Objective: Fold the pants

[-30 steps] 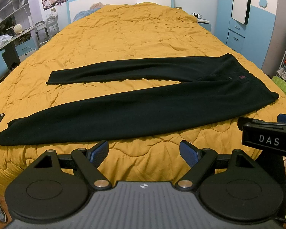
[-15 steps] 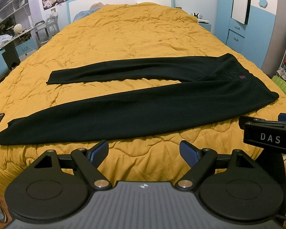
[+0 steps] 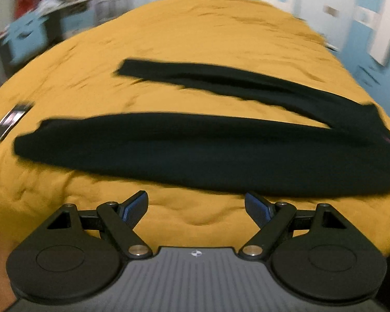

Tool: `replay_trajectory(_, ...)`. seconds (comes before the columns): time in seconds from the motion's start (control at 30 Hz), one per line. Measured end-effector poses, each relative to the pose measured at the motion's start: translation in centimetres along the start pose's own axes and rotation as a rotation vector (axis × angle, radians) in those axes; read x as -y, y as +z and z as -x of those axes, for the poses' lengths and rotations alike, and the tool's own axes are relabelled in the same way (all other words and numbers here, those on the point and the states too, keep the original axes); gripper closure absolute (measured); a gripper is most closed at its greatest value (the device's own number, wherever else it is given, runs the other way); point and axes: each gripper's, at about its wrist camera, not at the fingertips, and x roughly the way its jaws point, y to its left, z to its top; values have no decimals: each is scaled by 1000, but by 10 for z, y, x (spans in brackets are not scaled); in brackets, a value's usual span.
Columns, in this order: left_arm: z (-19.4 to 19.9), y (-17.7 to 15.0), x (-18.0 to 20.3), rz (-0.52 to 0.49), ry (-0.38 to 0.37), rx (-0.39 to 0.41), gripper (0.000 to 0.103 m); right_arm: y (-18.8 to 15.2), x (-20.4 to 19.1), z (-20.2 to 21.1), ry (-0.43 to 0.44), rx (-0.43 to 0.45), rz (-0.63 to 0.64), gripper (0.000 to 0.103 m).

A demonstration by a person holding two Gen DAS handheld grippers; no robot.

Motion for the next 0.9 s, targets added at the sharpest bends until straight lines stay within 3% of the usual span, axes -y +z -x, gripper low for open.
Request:
replay_trajectory(0.07,-10,8,-31,69,4,47,5,1,25,-15,-39,-11,-40,20)
replay_trajectory(0.17,-8,16,-71,128,55,18,5,4,61,-37,-54,-23,-107,20)
replay_trajectory(0.33,-15,21,-113,304,31,-13,5,14,117,-85,43,-43,-372,21)
replay_trajectory(0.47,-22,19,-143,447,-24,10,7,17,149,-120,89,-58,-548,39)
replay_trajectory(0.57,-26,19,-162,533,-59,29,8,19,158,-139,101,-63,-599,47)
replay_trajectory(0.73,-38,22,-193,629,-149,79,8,23,155,-153,124,-57,-609,50)
replay_trajectory(0.8,-41,22,-204,676,-159,115,8,22,152,-150,134,-55,-606,58)
replay_trajectory(0.9,-48,16,-228,832,-215,145,8,21,152,-152,138,-50,-620,63)
